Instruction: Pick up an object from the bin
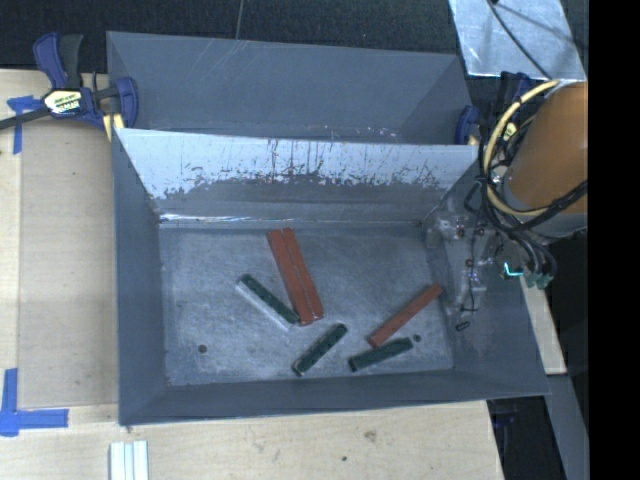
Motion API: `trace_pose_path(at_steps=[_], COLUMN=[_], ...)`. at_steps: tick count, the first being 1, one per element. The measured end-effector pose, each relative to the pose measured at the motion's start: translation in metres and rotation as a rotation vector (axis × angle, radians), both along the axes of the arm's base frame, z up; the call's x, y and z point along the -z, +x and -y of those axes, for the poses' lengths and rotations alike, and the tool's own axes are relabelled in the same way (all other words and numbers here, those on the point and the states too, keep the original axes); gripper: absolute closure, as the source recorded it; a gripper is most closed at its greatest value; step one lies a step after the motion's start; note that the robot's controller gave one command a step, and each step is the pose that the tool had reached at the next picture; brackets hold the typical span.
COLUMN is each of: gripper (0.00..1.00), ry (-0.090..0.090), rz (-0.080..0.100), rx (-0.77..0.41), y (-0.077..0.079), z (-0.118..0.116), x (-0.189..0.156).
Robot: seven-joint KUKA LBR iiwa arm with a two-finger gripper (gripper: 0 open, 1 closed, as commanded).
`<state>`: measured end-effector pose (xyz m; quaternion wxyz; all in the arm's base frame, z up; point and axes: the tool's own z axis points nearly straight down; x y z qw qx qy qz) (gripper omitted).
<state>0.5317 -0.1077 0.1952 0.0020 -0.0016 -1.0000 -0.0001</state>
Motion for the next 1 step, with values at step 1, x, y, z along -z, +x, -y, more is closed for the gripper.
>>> trace_pose_path(at_steps=[1], gripper=[0.00], ry=[-0.001], rz=[0.008], rx=[-0.003], y=[0.0018], z=[-0.0004], x=[-0.0038])
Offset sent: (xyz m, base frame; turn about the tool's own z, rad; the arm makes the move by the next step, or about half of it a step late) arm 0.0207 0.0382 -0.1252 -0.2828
